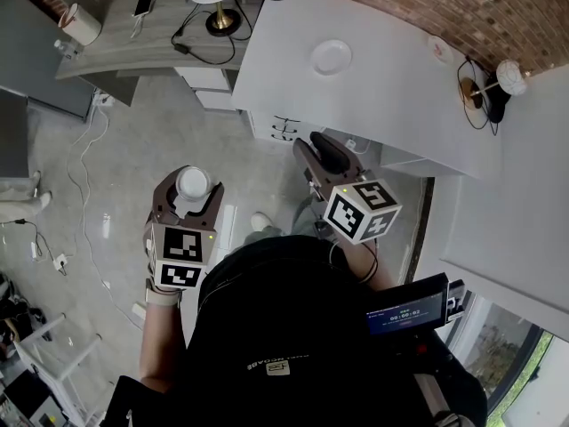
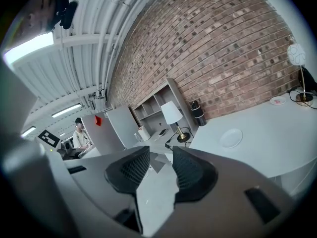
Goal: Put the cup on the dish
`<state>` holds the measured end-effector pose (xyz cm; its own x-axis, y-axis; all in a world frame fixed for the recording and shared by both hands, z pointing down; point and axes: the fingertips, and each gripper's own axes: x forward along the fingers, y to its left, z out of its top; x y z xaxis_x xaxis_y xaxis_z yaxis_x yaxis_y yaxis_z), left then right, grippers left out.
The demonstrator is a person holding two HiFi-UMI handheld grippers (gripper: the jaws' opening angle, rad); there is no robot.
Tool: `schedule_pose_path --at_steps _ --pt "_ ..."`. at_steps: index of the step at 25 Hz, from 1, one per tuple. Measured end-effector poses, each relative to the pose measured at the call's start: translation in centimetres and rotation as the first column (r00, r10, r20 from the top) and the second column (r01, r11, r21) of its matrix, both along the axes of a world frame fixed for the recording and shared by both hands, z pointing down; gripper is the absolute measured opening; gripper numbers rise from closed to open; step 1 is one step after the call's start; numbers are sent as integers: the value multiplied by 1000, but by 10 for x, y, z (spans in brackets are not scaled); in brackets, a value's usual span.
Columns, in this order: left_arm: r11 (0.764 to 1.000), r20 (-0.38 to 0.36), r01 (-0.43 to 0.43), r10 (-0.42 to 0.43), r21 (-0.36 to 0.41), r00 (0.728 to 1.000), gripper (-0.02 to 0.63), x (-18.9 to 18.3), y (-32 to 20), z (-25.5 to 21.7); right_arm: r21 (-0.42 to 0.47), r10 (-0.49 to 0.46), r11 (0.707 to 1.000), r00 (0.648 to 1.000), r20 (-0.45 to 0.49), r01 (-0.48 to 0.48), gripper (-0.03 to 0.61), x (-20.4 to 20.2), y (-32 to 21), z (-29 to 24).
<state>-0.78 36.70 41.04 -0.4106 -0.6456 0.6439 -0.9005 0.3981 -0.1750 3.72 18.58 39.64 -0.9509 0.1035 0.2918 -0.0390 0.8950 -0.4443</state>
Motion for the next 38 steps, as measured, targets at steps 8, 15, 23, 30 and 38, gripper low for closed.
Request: schedule_pose_path --at_steps 8,15,23,30,38 --pt "1000 2 19 -19 -11 1000 263 -7 -26 0 -9 -20 1000 1000 3 20 147 -14 -29 2" --pt "998 3 65 -65 -25 998 262 -23 -65 1 -24 -71 997 997 13 71 147 -43 -68 3" --pt "994 5 103 -103 -23 995 262 -43 -121 -7 -33 -102 994 994 26 102 147 -78 -125 -2" --pt "990 0 141 -141 -10 990 262 -54 -162 -11 -35 -124 992 992 26 125 147 -92 -169 -5" --pt "987 -10 161 -161 -18 987 262 -55 -211 -9 -44 -132 990 991 22 133 147 -94 -221 -2"
